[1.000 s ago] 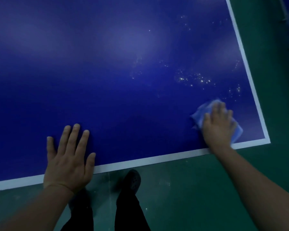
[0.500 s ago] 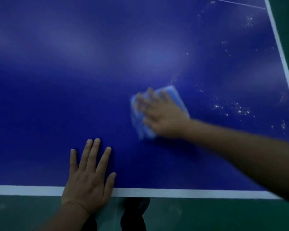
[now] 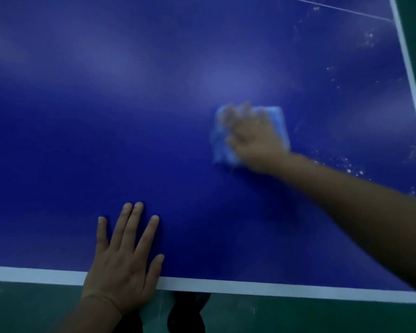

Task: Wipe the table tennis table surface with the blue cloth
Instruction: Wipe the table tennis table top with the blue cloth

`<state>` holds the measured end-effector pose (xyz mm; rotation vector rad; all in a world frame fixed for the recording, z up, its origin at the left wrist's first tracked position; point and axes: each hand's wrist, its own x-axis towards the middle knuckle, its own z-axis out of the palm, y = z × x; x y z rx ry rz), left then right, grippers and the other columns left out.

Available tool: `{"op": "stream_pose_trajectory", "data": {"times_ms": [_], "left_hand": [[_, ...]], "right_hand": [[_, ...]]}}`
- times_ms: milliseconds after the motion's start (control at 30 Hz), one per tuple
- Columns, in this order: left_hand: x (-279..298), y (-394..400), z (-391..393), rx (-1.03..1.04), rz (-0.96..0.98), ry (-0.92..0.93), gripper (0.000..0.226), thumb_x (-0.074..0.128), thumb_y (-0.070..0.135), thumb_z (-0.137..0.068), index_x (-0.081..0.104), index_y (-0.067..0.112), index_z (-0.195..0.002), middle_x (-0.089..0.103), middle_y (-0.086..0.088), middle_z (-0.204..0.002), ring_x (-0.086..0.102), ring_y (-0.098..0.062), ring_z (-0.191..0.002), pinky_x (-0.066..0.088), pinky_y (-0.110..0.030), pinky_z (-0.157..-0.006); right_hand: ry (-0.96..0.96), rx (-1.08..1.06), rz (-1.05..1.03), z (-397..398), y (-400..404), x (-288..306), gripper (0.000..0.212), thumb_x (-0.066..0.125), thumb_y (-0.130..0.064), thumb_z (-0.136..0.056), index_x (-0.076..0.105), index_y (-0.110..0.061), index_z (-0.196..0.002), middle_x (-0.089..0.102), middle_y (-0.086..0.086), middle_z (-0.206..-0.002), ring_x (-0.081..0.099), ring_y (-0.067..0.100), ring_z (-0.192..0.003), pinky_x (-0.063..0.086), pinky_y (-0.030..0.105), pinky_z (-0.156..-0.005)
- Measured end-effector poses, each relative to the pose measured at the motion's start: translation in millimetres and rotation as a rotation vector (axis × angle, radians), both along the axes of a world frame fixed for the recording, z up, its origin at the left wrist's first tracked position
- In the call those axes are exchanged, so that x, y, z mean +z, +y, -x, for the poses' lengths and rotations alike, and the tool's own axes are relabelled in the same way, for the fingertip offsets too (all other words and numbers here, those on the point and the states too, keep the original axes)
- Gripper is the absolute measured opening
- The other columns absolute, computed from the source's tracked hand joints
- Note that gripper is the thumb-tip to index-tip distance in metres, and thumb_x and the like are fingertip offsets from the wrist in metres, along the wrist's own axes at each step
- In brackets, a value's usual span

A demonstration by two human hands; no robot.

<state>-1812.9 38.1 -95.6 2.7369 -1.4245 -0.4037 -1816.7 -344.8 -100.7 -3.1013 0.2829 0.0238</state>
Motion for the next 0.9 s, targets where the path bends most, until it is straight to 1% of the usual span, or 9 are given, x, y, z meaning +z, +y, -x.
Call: {"op": "stream_pose_trajectory", "data": {"times_ms": [100, 167, 233, 333, 433, 533, 633, 700, 900], "left_hand": [[-1, 1, 0, -0.012, -0.018, -0.008, 0.071, 0.014, 0.055, -0.100, 0.030, 0.009, -0.152, 0.022, -0.024, -0.161, 0.017, -0.038, -0.151, 0.014, -0.070, -0.114], [-1, 1, 0, -0.017, -0.020, -0.015, 0.071, 0.015, 0.055, -0.100, 0.030, 0.008, -0.152, 0.022, -0.024, -0.161, 0.017, -0.038, -0.151, 0.014, -0.070, -0.114], [-1, 2, 0, -0.020, -0.020, -0.026, 0.071, 0.015, 0.055, -0.100, 0.030, 0.008, -0.152, 0.021, -0.023, -0.162, 0.017, -0.039, -0.151, 0.013, -0.070, -0.114], [-1, 2, 0, -0.017, -0.016, -0.024, 0.072, 0.015, 0.056, -0.100, 0.030, 0.008, -0.151, 0.021, -0.023, -0.162, 0.018, -0.039, -0.150, 0.012, -0.071, -0.114], [-2, 0, 2, -0.012, -0.003, -0.032, 0.072, 0.015, 0.056, -0.100, 0.032, 0.008, -0.151, 0.021, -0.023, -0.162, 0.017, -0.040, -0.150, 0.011, -0.071, -0.114], [-3, 0, 2, -0.022, 0.010, -0.055, 0.073, 0.016, 0.056, -0.100, 0.032, 0.007, -0.151, 0.022, -0.024, -0.161, 0.017, -0.040, -0.150, 0.008, -0.070, -0.116], [-3, 0, 4, -0.017, 0.012, -0.069, 0.073, 0.015, 0.056, -0.099, 0.033, 0.006, -0.151, 0.022, -0.024, -0.161, 0.017, -0.040, -0.150, 0.008, -0.069, -0.116], [-4, -1, 3, -0.012, 0.004, -0.070, 0.074, 0.015, 0.056, -0.099, 0.033, 0.007, -0.151, 0.021, -0.024, -0.161, 0.016, -0.040, -0.150, 0.008, -0.069, -0.116], [-7, 0, 4, 0.002, 0.033, -0.091, 0.072, 0.026, 0.053, -0.096, 0.034, 0.007, -0.151, 0.022, -0.023, -0.161, 0.016, -0.038, -0.151, 0.007, -0.068, -0.116]], "right_hand": [[0.044, -0.557, 0.013, 20, -111, 8, 0.069, 0.009, -0.048, -0.097, 0.022, -0.014, -0.156, 0.022, 0.012, -0.163, 0.024, 0.045, -0.144, 0.023, 0.064, -0.111], [0.017, -0.664, -0.039, 40, -114, 12, 0.063, 0.013, -0.047, -0.101, 0.015, -0.021, -0.158, 0.012, 0.004, -0.166, 0.012, 0.039, -0.149, 0.013, 0.063, -0.115], [0.030, -0.546, -0.021, 62, -67, 8, 0.066, 0.015, -0.048, -0.098, 0.019, -0.020, -0.157, 0.018, 0.005, -0.165, 0.016, 0.041, -0.148, 0.018, 0.066, -0.114], [0.081, -0.042, -0.028, 126, 38, 0, 0.061, 0.028, -0.046, -0.099, 0.025, -0.021, -0.154, 0.029, 0.007, -0.161, 0.024, 0.043, -0.146, 0.024, 0.069, -0.110], [0.167, 0.269, -0.040, 152, 42, 6, 0.057, 0.025, -0.052, -0.102, 0.029, -0.027, -0.153, 0.025, 0.003, -0.162, 0.023, 0.038, -0.148, 0.019, 0.060, -0.116], [0.064, -0.187, 0.018, 108, -22, 6, 0.060, 0.023, -0.049, -0.099, 0.023, -0.025, -0.154, 0.028, 0.007, -0.161, 0.027, 0.042, -0.145, 0.027, 0.066, -0.110], [0.040, -0.711, -0.124, 81, -46, 13, 0.060, 0.017, -0.049, -0.102, 0.011, -0.028, -0.158, 0.006, -0.004, -0.167, 0.004, 0.031, -0.152, 0.006, 0.058, -0.120], [0.018, -0.702, -0.121, 80, -11, 10, 0.059, 0.022, -0.047, -0.104, 0.011, -0.028, -0.159, 0.005, -0.005, -0.167, 0.004, 0.031, -0.152, 0.004, 0.057, -0.120], [0.133, -0.140, -0.124, 202, 137, 3, 0.059, 0.018, -0.054, -0.103, 0.017, -0.031, -0.157, 0.012, -0.003, -0.166, 0.008, 0.031, -0.153, 0.009, 0.057, -0.120]]}}
